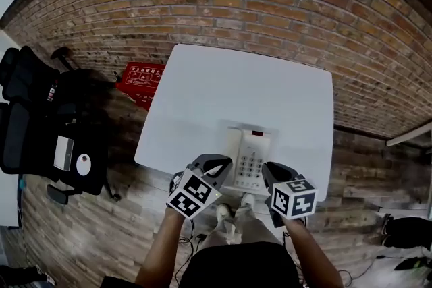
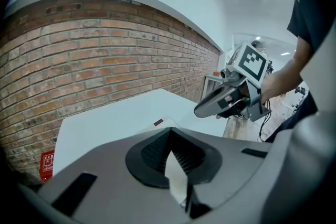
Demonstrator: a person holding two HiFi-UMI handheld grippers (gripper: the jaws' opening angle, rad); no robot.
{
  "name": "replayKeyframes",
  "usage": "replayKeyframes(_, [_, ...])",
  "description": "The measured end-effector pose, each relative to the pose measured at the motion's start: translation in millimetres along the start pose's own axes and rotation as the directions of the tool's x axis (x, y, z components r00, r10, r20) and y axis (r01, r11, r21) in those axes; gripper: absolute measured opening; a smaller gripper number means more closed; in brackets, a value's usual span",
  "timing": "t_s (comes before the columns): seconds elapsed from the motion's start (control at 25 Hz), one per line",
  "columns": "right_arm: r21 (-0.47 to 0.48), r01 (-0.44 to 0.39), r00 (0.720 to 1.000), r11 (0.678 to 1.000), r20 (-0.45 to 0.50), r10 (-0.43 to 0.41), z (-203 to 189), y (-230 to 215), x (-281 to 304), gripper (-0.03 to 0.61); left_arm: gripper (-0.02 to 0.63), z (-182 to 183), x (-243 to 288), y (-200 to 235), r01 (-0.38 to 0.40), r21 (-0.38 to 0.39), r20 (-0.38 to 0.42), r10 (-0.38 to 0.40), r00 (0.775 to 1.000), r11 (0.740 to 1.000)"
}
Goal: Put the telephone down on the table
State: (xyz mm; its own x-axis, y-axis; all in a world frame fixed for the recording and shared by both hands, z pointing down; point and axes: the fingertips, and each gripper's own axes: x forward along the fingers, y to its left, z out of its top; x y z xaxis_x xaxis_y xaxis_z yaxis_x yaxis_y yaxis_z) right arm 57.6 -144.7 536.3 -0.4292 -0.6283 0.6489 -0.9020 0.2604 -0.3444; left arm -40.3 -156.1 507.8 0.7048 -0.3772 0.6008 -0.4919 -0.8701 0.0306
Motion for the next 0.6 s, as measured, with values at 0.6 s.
replayKeyframes(0.6, [-0.254, -0.028, 0.955, 0.967, 0.28, 0.101, 60.6, 70.7, -61.7, 0.012, 0.008, 59.2, -48.4, -21.4, -0.026, 0.03, 0.177, 0.021, 0.984, 0.999])
